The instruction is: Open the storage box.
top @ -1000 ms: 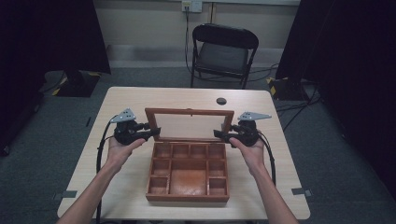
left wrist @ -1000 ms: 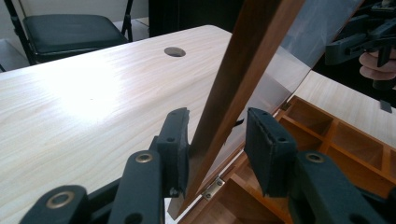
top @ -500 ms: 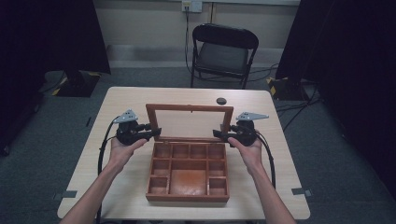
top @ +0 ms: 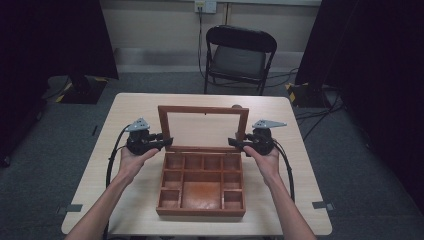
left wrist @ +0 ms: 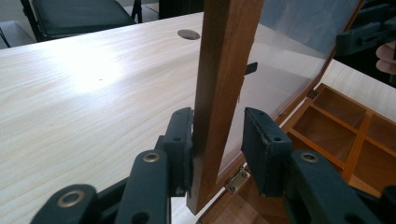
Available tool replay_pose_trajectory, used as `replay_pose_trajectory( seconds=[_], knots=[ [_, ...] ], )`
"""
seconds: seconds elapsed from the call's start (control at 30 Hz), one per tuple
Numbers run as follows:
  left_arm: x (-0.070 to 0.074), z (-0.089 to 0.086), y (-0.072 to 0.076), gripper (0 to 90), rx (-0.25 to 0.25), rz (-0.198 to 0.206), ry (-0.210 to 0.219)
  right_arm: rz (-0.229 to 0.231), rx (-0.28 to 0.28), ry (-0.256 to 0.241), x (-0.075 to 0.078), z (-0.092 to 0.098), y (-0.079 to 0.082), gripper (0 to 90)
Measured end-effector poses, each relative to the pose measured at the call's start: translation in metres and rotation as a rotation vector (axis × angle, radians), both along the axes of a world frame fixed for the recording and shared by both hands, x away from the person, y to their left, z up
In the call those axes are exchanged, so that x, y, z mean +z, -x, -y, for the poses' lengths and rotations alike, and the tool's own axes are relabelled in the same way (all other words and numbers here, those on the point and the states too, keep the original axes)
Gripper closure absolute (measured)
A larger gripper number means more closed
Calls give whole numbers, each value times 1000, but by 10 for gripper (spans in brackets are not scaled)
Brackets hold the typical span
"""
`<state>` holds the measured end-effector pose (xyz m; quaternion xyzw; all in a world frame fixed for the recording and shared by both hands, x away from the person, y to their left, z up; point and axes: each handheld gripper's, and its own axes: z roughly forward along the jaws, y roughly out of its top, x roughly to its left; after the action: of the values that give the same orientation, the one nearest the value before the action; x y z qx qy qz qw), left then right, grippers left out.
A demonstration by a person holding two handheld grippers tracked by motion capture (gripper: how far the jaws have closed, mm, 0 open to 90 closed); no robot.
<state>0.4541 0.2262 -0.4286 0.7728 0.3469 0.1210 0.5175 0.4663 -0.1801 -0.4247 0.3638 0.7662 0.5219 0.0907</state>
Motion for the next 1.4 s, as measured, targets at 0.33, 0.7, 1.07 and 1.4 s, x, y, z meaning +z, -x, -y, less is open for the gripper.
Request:
replay_pose_trajectory(
  seconds=[0.33, 0.7, 1.07, 1.4],
  knots=[
    [-6, 0, -5, 645, 1, -8, -7, -8, -17, 5, -5, -1, -5, 508],
    [-12, 0, -12, 643, 16, -34, 28, -19, -29, 1, -11, -3, -11, 472],
    [-19, 0, -16, 627, -2, -82, 13, -30, -46, 3, -18, -7, -13, 454],
    [-24, 0, -20, 623, 15, -94, 31, -49, -59, 17, -24, -9, -18, 439]
  ],
)
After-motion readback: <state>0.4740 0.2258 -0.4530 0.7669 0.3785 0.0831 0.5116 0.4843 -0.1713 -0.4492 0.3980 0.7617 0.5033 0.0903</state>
